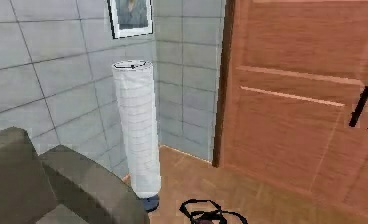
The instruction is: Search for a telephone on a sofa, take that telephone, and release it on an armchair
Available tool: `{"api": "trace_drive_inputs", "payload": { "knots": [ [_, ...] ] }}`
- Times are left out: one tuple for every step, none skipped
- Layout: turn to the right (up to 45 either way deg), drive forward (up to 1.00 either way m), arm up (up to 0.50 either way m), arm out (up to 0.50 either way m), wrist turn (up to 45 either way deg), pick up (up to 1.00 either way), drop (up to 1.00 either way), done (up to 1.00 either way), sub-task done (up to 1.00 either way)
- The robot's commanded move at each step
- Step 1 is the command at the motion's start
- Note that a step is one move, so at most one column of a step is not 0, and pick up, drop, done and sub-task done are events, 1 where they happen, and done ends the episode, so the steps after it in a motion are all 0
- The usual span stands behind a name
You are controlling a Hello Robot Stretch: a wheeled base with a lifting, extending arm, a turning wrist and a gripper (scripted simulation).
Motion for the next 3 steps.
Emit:
{"api": "trace_drive_inputs", "payload": {
  "knots": [
    [-24.0, 0.00, 0.00, 0.00, 0.0, 0.00, 0.00, 0.00, 0.00],
    [24.0, 0.00, 0.00, 0.00, 0.0, 0.00, 0.00, 0.00, 0.00],
    [-21.0, 0.00, 0.00, 0.00, 0.0, 0.00, 0.00, 0.00, 0.00]
  ]
}}
